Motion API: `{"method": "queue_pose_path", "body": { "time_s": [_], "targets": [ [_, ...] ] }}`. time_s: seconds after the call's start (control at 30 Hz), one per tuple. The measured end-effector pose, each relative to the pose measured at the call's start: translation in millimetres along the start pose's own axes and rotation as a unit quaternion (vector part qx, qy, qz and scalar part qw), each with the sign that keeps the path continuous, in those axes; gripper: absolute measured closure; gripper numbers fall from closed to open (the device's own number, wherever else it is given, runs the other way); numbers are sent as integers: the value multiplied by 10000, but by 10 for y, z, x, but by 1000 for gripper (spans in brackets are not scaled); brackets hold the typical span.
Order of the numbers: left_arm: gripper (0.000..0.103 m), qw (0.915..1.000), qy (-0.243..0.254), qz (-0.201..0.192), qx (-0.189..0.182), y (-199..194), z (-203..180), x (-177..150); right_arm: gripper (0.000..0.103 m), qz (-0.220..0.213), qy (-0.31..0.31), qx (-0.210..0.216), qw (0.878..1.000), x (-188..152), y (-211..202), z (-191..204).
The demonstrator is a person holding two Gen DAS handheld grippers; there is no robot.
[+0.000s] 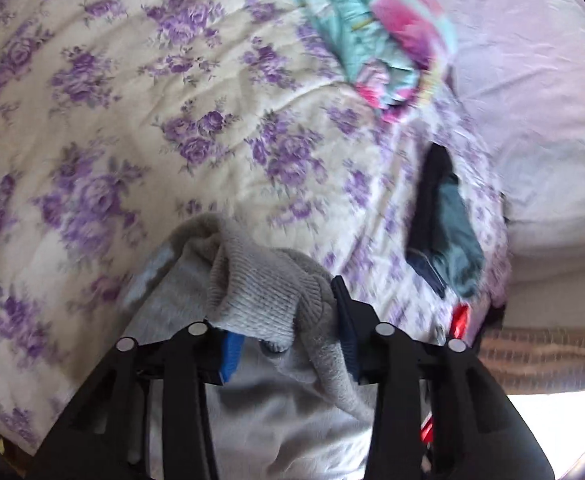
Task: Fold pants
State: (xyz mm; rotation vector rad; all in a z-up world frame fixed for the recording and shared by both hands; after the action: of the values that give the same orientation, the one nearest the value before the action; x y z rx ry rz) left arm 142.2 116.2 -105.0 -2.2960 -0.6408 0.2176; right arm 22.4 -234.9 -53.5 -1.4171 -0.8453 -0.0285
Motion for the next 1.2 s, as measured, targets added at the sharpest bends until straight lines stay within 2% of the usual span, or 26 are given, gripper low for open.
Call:
{"method": "queue_pose_path", "body": {
  "time_s": [0.13, 0.3, 0.43, 0.53, 0.63, 0.73, 0.83, 0.87, 0.9, 0.93, 0.97, 1.03, 1.07, 1.1, 1.17, 1.2],
  "targets": [
    [65, 9995, 236, 112, -169, -289, 42, -270, 95, 156, -26, 392, 9991, -126, -166, 135],
    [65, 9976, 327, 608, -57, -404, 352, -662, 95, 651, -118, 860, 9941, -437, -212, 404],
    [65, 9952, 365, 877, 246, -302, 657, -864, 95, 1047, 91, 1112, 9882, -706, -38, 571],
    [65, 9953, 307, 899, 211, -243, 736, -901, 95, 1275, 200, 1153, 9849, -849, 153, 657],
    [63, 9944, 408, 929, 296, -331, 680, -919, 95, 1349, 344, 1195, 9830, -920, 207, 723],
    [58, 9927, 727, 784, 565, -490, 538, -913, 94, 1442, 537, 1349, 9788, -977, 227, 759],
    [59, 9905, 1112, 624, 515, -610, 265, -921, 92, 1738, 697, 1514, 9706, -1075, 369, 762],
    [52, 9893, 1266, 575, 443, -609, 147, -935, 92, 1781, 834, 1599, 9674, -1098, 437, 736],
    [41, 9863, 1501, 557, 388, -552, -13, -973, 91, 1847, 1051, 1782, 9608, -1126, 487, 707],
    [37, 9837, 1654, 592, 388, -485, -99, -1015, 91, 1894, 1204, 1955, 9547, -1132, 509, 673],
    [36, 9782, 1903, 671, 495, -367, -201, -1085, 91, 1930, 1321, 2162, 9479, -1120, 491, 631],
    [36, 9641, 2334, 587, 1119, -213, -306, -1175, 82, 1904, 1417, 2381, 9418, -1076, 366, 535],
    [36, 9575, 2462, 504, 1412, -198, -326, -1204, 80, 1877, 1431, 2439, 9406, -1047, 266, 474],
    [36, 9557, 2473, 498, 1520, -206, -331, -1224, 78, 1805, 1426, 2476, 9412, -1003, 157, 416],
    [36, 9573, 2338, 584, 1597, -262, -253, -1206, 77, 1500, 1509, 2543, 9434, -873, -67, 265],
    [36, 9580, 2263, 605, 1652, -290, -218, -1184, 69, 1240, 1681, 2529, 9447, -771, -173, 129]
  ]
}}
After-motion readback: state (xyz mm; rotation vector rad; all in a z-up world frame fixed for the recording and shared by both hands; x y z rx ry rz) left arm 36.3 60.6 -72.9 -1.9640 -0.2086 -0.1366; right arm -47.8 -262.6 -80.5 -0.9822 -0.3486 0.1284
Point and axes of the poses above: each gripper's, at about its wrist camera, not at the fingertips, and y roughly the way its jaws point, z to its left, x to its top, the point moved 7 cm from there along y, roughly the way its jaws point, and after that the axes turned 7 degrees about -x, right-handed, at the moved point
